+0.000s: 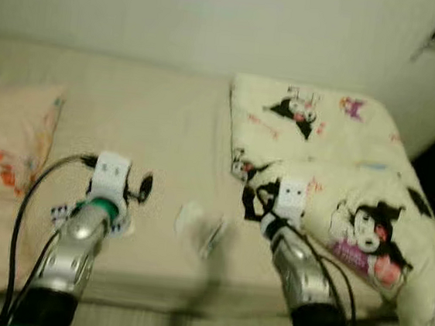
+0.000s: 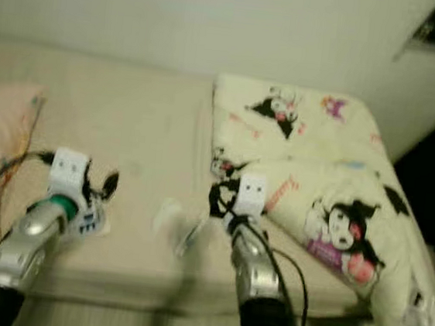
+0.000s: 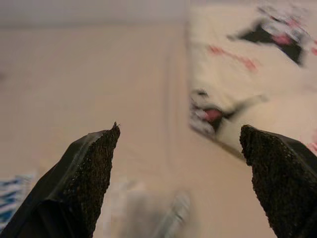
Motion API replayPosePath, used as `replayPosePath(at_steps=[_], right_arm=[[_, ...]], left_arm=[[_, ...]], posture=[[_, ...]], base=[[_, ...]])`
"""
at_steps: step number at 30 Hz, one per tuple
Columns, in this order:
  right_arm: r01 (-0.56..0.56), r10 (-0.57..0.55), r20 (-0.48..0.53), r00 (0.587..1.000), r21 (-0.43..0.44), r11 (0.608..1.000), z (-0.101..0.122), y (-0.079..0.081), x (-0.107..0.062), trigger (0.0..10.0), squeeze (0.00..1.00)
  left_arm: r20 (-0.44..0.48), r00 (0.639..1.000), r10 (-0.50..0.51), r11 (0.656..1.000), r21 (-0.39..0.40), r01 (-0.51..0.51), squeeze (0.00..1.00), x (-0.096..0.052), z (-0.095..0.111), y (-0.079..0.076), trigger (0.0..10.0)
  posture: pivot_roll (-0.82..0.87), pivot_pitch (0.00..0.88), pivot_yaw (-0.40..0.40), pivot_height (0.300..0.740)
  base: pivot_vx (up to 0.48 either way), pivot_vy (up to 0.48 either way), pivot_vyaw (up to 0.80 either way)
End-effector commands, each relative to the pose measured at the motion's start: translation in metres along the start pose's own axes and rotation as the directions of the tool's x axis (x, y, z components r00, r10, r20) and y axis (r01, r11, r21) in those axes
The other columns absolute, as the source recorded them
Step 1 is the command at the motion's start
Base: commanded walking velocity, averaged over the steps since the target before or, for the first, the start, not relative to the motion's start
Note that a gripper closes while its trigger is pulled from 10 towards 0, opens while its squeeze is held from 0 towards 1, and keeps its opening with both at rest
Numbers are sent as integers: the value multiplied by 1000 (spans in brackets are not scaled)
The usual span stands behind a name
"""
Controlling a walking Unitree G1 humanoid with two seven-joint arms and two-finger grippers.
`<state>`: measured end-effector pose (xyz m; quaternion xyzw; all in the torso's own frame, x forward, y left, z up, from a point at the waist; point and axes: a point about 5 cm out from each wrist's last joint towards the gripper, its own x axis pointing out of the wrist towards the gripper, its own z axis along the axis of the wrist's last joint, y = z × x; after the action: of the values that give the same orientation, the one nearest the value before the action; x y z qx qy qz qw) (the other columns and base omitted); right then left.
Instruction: Clean up the room
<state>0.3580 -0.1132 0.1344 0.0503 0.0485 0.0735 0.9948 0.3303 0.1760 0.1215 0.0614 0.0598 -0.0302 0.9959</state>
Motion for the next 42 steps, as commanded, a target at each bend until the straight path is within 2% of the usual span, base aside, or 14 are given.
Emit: replayPosePath(at_steps=[1, 2, 3, 5, 7, 8, 11, 13, 16, 17, 19, 21, 25, 42], right_arm=[[-51, 51, 19, 999, -4, 999, 19, 10, 4, 10000, 0], [-51, 51, 19, 999, -4, 999, 19, 10, 4, 10000, 0], [-95, 96, 66, 993, -25, 995, 44, 19, 9, 10000, 0], [-95, 96, 66, 993, -25, 995, 44, 19, 9, 10000, 0], [-180, 186, 162, 969, -51, 982, 95, 40, 16, 10000, 0], [-180, 186, 162, 969, -51, 982, 95, 40, 16, 10000, 0], [-367, 373, 299, 878, -78, 927, 175, 88, 7, 10000, 0], [-367, 373, 299, 878, -78, 927, 175, 88, 7, 10000, 0], [-484, 489, 387, 782, -119, 867, 222, 121, -14, 10000, 0], [-484, 489, 387, 782, -119, 867, 222, 121, -14, 10000, 0], [-540, 541, 433, 721, -139, 830, 247, 134, -27, 10000, 0], [-540, 541, 433, 721, -139, 830, 247, 134, -27, 10000, 0], [-590, 578, 469, 668, -141, 795, 267, 143, -39, 10000, 0], [-624, 616, 447, 649, -151, 767, 268, 146, -48, 10000, 0]], left_arm=[[-19, 1000, -8, 1000, 18, 8, 0, -1, -1, 0, 10000], [-19, 1000, -8, 1000, 18, 8, 0, -1, -1, 0, 10000], [-13, 1000, -8, 1000, 18, 8, 0, -1, 3, 0, 10000], [-13, 1000, -8, 1000, 18, 8, 0, -1, 3, 0, 10000], [-4, 1000, -6, 1000, 21, 6, 0, 1, 9, 3, 10000], [-4, 1000, -6, 1000, 21, 6, 0, 1, 9, 3, 10000], [8, 1000, 6, 999, 32, -6, 0, 3, 19, 13, 10000], [8, 1000, 6, 999, 32, -6, 0, 3, 19, 13, 10000], [10, 999, 34, 999, 29, -34, 0, -1, 21, 22, 10000], [10, 999, 34, 999, 29, -34, 0, -1, 21, 22, 10000], [9, 999, 46, 999, 25, -46, 0, -5, 21, 24, 10000], [9, 999, 46, 999, 25, -46, 0, -5, 21, 24, 10000], [5, 999, 52, 998, 28, -52, 0, -10, 20, 27, 10000], [-9, 1000, 25, 999, 27, -25, 0, -13, 20, 18, 10000]], posture=[[101, 187, -37, 740], [101, 187, -37, 740], [96, 201, -42, 740], [96, 201, -42, 740], [96, 219, -36, 740], [96, 219, -36, 740], [105, 260, -46, 740], [105, 260, -46, 740], [110, 264, -66, 740], [110, 264, -66, 740], [112, 265, -72, 740], [112, 265, -72, 740], [130, 273, -84, 740], [126, 275, -80, 740]], base=[[0, 0, 0], [0, 0, 0], [0, 0, 0], [0, 0, 0], [0, 0, 0], [0, 0, 0], [0, 0, 0], [0, 0, 0], [0, 0, 0], [0, 0, 0], [0, 0, 0], [0, 0, 0], [0, 0, 0], [0, 0, 0]])
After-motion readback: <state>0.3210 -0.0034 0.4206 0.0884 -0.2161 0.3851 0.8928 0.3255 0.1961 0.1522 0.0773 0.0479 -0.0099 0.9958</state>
